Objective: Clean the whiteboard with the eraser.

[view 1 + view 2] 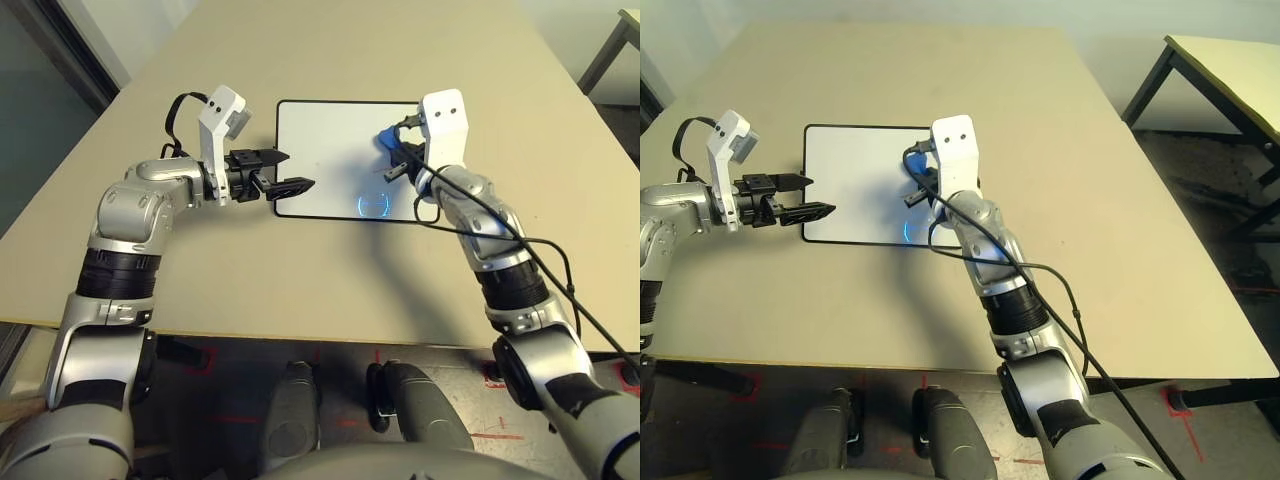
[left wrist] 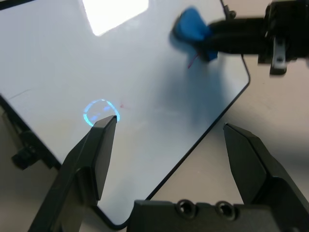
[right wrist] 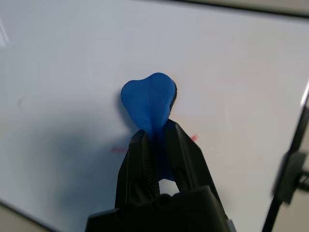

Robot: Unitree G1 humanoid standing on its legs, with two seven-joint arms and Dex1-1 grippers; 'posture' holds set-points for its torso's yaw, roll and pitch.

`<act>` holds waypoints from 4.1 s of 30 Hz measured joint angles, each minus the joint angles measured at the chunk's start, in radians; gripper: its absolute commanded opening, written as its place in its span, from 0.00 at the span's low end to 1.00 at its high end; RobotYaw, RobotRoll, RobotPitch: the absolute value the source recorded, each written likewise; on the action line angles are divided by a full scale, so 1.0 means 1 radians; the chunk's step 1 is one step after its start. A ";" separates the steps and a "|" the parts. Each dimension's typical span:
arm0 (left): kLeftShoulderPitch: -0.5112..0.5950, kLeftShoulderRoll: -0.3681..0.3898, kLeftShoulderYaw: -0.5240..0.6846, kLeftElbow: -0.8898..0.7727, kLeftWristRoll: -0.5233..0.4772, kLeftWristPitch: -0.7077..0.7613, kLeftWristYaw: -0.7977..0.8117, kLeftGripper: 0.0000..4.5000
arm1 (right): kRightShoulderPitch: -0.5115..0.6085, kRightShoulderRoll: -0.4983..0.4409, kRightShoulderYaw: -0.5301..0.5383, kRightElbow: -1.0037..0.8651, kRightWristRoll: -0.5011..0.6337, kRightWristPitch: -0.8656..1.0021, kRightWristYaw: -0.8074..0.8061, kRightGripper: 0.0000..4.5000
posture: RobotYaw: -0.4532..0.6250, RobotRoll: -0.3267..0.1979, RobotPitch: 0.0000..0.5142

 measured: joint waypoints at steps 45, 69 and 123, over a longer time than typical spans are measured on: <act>0.000 -0.010 -0.017 -0.002 -0.002 0.003 -0.007 1.00 | -0.088 0.123 0.022 0.080 0.007 0.006 -0.006 0.07 | 0.36 0.62 0.34; 0.010 -0.008 -0.017 -0.007 -0.003 0.009 -0.010 1.00 | -0.123 -0.017 -0.069 0.122 0.002 -0.046 -0.055 0.07 | 0.36 0.62 0.39; -0.037 -0.041 -0.033 0.044 0.021 -0.019 -0.014 1.00 | -0.108 0.064 -0.025 0.192 -0.034 -0.138 -0.043 0.07 | 0.34 0.62 0.34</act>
